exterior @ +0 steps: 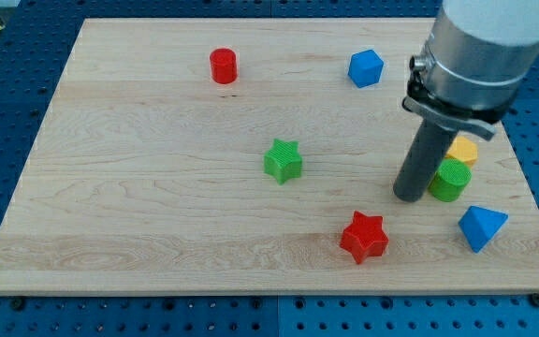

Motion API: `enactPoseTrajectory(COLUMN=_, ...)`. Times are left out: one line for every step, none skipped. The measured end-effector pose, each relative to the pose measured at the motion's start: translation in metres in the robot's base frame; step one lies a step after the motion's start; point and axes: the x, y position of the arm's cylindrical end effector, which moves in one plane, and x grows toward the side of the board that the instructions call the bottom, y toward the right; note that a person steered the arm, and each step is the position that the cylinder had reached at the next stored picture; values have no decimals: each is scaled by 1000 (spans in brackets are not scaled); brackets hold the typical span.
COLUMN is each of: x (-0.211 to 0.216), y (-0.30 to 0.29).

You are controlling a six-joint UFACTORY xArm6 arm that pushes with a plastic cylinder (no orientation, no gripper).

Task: Push the yellow heart into the yellow hexagon

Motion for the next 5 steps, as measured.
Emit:
enactPoseTrajectory(x=-9, y=0)
enactPoseTrajectory(x=-10, y=-2)
enactPoseTrajectory(x=0, y=-8)
enactPoseTrajectory(x=15, y=-7)
enactPoseTrajectory(x=30, y=11)
